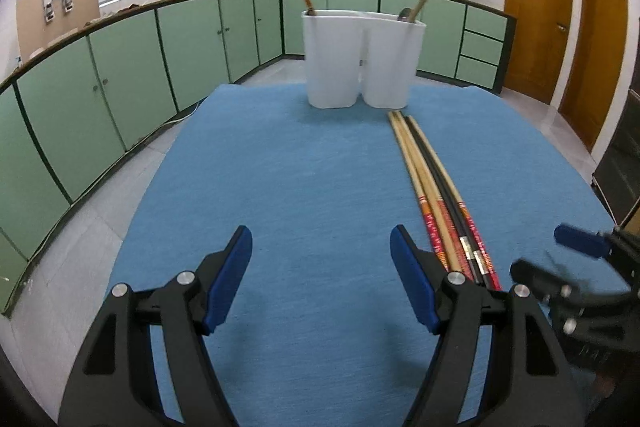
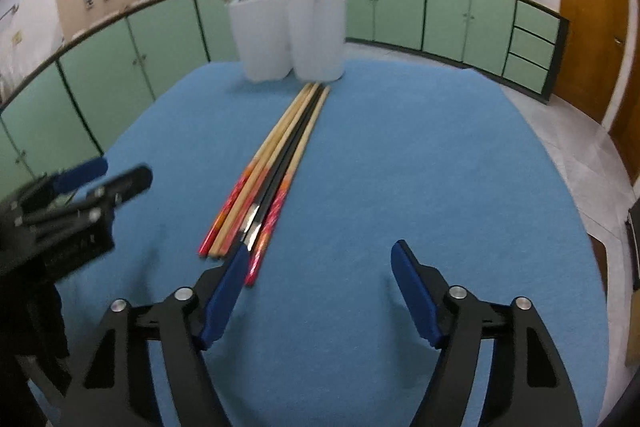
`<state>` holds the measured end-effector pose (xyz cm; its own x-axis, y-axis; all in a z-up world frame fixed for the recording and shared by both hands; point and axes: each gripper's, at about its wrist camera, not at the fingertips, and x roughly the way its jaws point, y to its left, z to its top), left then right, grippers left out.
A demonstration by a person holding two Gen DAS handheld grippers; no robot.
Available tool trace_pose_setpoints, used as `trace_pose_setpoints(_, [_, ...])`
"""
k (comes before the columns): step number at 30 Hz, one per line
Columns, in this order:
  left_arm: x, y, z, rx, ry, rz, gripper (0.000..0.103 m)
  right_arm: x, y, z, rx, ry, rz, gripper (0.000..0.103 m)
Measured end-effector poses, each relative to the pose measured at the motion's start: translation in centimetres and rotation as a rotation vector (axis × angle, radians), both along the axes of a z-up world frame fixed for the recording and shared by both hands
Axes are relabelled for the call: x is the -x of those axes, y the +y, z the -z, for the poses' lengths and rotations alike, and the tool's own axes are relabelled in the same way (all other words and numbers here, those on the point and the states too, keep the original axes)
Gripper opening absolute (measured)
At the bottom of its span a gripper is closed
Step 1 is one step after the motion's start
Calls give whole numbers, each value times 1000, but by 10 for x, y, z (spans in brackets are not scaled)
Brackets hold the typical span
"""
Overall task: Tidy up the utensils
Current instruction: 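Grasp a red-patterned chopstick with the right tool while the left grasps another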
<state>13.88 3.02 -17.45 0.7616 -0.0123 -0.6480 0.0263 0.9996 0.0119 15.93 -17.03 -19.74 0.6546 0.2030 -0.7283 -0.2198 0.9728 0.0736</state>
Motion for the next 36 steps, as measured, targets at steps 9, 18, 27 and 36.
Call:
trace_pose_setpoints(9, [-2,-6,0,-4,6,6,69,0,20,8,60,52,-72,67])
trace_pose_setpoints(18, [-2,-14,2,1,17,49,70,-4,0,4,31,43,-20,65])
trace_pose_setpoints(27, [0,-21,4,-8,31,59,72,4,-11,7,46,53,-33,63])
trace_pose_setpoints(36, [2,-27,6,4,46,74,72,-5,-20,4,71,44,56,53])
